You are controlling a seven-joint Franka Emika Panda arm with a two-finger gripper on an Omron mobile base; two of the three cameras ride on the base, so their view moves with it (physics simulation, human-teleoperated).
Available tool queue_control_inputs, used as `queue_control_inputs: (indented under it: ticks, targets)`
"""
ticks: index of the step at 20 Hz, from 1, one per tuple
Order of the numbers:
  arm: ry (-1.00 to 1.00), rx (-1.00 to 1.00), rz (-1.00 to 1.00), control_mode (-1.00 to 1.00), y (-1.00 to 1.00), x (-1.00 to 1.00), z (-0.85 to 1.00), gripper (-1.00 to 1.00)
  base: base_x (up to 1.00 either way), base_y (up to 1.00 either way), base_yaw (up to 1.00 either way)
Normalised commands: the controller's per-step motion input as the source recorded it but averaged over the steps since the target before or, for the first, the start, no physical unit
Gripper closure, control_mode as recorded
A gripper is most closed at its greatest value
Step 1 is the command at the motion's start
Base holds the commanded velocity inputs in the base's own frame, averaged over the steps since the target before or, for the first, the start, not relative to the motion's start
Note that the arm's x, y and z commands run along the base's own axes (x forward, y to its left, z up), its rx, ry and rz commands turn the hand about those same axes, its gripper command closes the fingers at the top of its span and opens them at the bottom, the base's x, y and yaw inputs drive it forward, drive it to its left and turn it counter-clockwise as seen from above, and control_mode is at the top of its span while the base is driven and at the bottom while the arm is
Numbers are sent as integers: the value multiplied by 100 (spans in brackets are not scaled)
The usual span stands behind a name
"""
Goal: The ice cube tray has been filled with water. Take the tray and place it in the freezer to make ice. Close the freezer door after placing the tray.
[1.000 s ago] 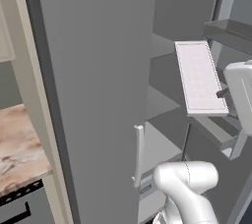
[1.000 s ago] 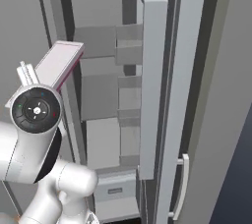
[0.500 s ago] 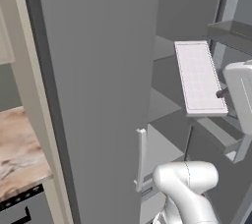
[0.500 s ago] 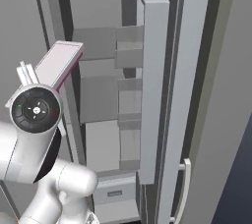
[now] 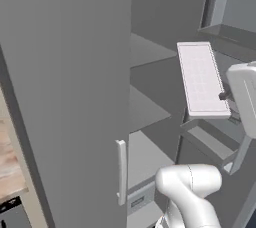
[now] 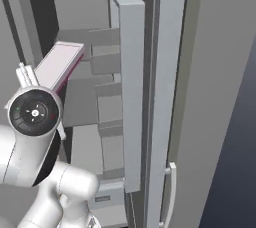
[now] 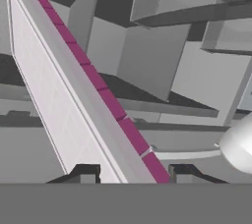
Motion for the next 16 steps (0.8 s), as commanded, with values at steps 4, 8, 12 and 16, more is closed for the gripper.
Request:
queue_control_inputs:
  ticks: [4,8,12,16]
  targets:
    - [0,0,0,100,0,0,0,100,44,-35,0]
    - [0,0,0,100,0,0,0,100,55,38,-8]
    - [0,0,0,100,0,0,0,100,61,4,0]
    - [0,0,0,100,0,0,0,100,31,27,-4]
